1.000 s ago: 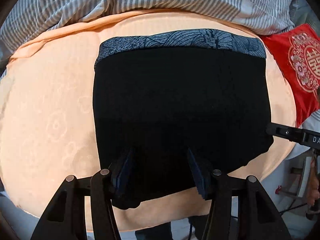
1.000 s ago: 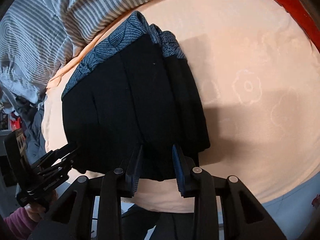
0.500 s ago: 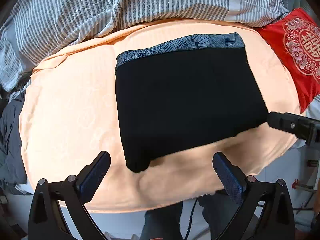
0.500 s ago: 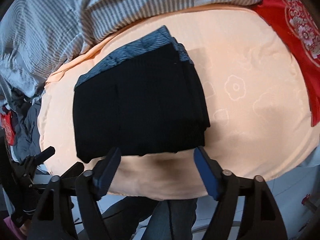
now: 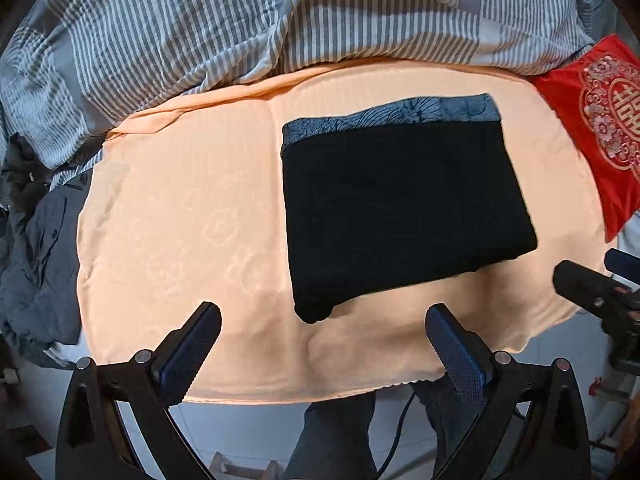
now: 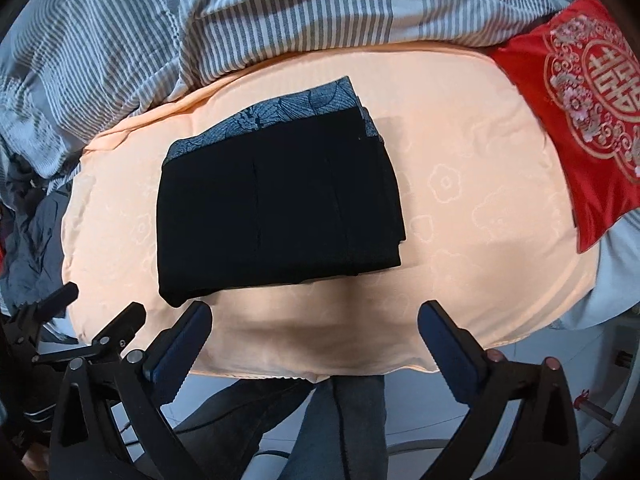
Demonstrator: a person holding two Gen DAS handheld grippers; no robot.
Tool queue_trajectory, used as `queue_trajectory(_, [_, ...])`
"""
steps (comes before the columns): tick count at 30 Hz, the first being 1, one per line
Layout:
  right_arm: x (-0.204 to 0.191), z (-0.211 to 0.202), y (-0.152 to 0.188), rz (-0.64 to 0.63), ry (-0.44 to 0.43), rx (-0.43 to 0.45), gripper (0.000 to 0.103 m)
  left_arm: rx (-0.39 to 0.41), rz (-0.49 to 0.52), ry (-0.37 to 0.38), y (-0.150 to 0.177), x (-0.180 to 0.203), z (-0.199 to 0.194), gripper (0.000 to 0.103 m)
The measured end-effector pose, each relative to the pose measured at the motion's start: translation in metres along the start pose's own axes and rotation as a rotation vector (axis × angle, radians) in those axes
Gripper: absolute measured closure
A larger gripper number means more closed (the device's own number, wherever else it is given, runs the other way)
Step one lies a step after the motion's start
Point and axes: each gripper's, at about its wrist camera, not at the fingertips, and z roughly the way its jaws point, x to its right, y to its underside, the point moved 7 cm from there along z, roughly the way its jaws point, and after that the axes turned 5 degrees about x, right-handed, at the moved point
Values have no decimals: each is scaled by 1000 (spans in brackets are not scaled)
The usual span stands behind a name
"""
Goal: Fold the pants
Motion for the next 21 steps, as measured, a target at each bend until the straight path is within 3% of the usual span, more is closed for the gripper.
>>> queue_trajectory(7, [-2, -14, 3, -8, 34, -26, 0, 0, -9, 1, 0, -2, -21, 0])
queue_trajectory(10, [-1, -21, 8, -24, 17, -40, 0, -18, -32, -34, 2, -2, -26, 0])
queue_trajectory(21, [14, -41, 8, -64, -32, -57, 0, -51, -46, -52, 12, 18, -42, 0])
